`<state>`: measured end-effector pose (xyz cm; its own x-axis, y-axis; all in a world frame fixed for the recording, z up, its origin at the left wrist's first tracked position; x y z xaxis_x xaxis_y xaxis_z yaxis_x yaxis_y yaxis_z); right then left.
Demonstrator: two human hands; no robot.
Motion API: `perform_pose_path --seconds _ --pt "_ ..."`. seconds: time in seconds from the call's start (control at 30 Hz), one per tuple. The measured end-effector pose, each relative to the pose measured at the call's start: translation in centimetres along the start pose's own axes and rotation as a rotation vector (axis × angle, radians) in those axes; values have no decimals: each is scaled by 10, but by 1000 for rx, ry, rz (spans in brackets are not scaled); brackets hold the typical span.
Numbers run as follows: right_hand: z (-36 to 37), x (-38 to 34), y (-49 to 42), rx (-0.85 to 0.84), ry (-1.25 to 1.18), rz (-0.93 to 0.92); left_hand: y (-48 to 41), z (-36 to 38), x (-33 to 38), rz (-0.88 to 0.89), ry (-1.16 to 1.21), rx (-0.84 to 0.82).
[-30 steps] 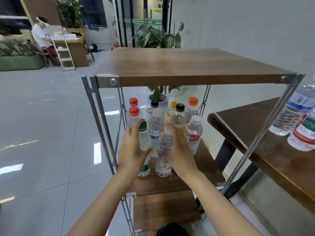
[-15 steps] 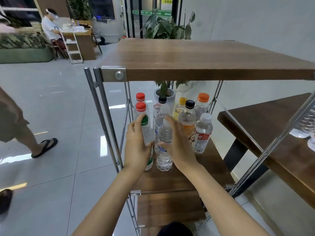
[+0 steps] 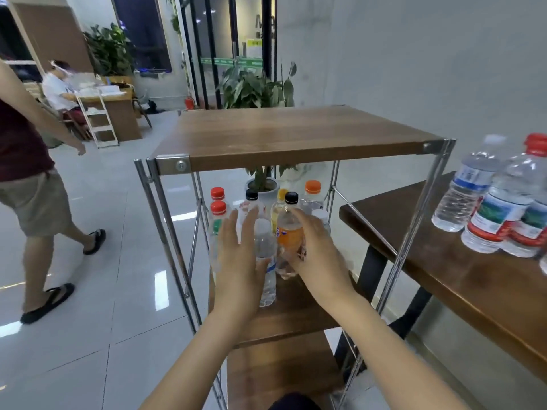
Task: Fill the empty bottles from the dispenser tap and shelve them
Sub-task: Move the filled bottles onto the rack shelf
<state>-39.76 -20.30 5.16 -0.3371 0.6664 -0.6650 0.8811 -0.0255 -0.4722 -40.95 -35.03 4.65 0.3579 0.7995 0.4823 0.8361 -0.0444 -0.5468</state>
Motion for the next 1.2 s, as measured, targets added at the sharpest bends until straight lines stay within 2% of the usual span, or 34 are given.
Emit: perform_pose_path --seconds 0.37,0.5,0.73,0.97,1.2 --pt "-168 28 75 232 214 145 41 27 175 362 200 -18" --pt "-232 51 91 329 297 217 46 52 241 486 297 -98" --pt "-321 93 67 495 366 277 -8 95 339 624 272 -149" --pt "-355 131 10 462 538 356 -99 166 386 616 24 -297" --pt "-358 161 -27 393 639 435 -136 214 410 604 -36 -470"
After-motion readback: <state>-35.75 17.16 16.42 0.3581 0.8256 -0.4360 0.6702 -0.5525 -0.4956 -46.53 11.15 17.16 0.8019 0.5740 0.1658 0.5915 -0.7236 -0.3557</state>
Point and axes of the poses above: each hand's wrist, its own y-axis away from the middle knuckle, its own z-axis out of the palm, x = y × z, the point moved 9 cm from there along -y, towards the middle knuckle, and after that the axes turned 10 degrees about -y, right-handed, at the moved point
